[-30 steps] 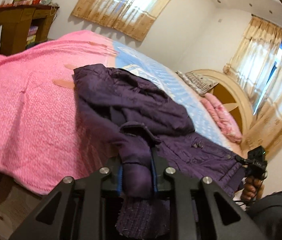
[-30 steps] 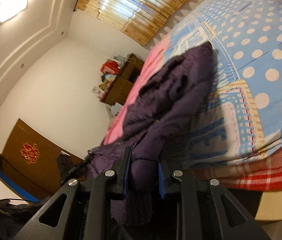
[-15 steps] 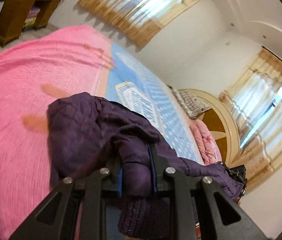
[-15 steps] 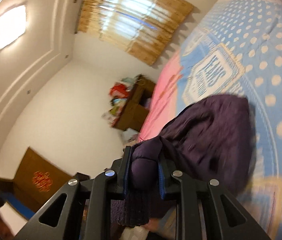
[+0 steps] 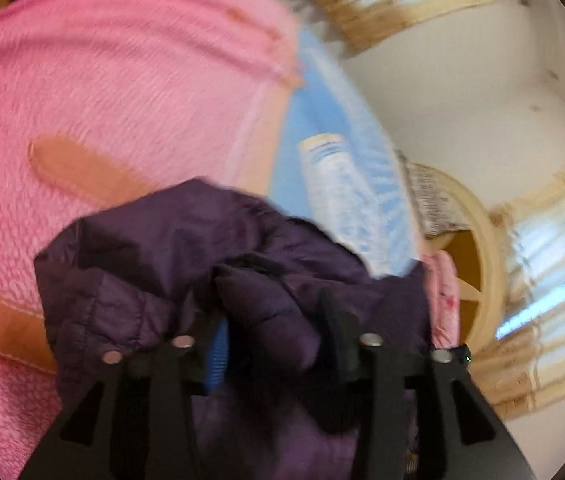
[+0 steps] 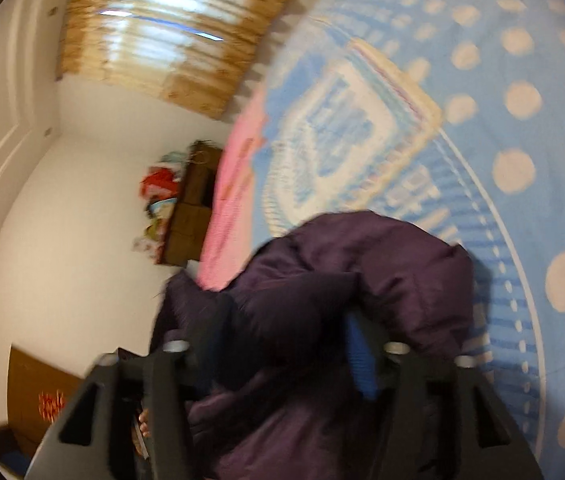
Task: Fold large clothes
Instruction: 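Grasp the ribbed waistband hem with the left gripper while the right gripper grasps it too, then hold the ribbed hem with both grippers and fold it over toward the collar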
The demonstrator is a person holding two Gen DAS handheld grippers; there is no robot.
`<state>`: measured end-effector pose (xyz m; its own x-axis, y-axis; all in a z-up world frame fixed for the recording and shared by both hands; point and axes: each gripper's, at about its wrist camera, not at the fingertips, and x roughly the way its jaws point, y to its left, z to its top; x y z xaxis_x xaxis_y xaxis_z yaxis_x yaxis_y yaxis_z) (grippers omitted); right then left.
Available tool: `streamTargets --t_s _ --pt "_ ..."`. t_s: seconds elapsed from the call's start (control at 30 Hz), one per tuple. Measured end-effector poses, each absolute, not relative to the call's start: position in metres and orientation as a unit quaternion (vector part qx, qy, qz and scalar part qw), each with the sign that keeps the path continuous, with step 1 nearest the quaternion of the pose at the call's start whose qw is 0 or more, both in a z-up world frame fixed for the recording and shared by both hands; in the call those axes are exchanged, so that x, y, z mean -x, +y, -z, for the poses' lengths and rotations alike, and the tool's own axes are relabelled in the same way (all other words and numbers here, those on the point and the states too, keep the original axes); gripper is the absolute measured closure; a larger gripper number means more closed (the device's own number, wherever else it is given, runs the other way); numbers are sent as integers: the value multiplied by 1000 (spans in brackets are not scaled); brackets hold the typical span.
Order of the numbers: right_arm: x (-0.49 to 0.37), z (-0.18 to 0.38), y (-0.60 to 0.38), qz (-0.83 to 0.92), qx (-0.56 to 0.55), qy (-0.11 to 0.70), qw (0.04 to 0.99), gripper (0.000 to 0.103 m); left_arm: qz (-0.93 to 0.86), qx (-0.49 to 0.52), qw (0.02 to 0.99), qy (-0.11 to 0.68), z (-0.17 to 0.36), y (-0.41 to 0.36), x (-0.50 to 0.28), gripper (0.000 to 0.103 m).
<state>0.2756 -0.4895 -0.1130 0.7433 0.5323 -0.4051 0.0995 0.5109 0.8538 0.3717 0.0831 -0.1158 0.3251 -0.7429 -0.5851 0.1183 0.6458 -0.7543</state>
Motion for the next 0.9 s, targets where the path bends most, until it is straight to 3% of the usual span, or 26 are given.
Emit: streamTargets --t_s 0.03,0.07,0.1,0.3,0.47,0.53,0.57,0.6,0.63,0.67,0.7,0.77,0.9 --pt "-272 107 -491 -141 -473 323 808 23 294 304 760 494 107 88 -366 39" --pt "-269 100 -492 -135 -465 313 817 19 289 295 778 474 95 95 -359 19" --pt "-260 89 -491 -114 -446 299 836 15 275 287 798 453 87 102 -352 5" --pt "-258 51 -463 -57 -291 304 906 15 229 202 872 381 71 104 -333 1" --pt "-281 58 -401 -71 -140 360 920 15 239 22 896 373 89 30 -332 2" --pt "-294 71 -382 -61 -86 391 914 19 247 -43 897 363 94 5 -333 8" --pt "-298 78 -375 -58 -62 402 912 24 253 -59 892 369 98 0 -338 18" --pt "-302 86 -368 -53 -37 410 910 44 259 -79 885 379 101 -7 -340 28" --pt "-303 91 -364 -61 -24 419 906 73 256 -107 880 385 108 -13 -342 32" --pt "-302 94 -358 -72 -18 425 902 74 246 -133 881 381 112 -19 -340 47" --pt "-299 94 -353 -63 -2 419 906 75 254 -139 880 376 111 -20 -336 75" --pt "-291 90 -346 -56 21 407 912 77 251 -147 887 360 108 -18 -329 96" --pt "-278 71 -342 -35 33 364 930 79 248 -137 904 320 95 -12 -316 100"
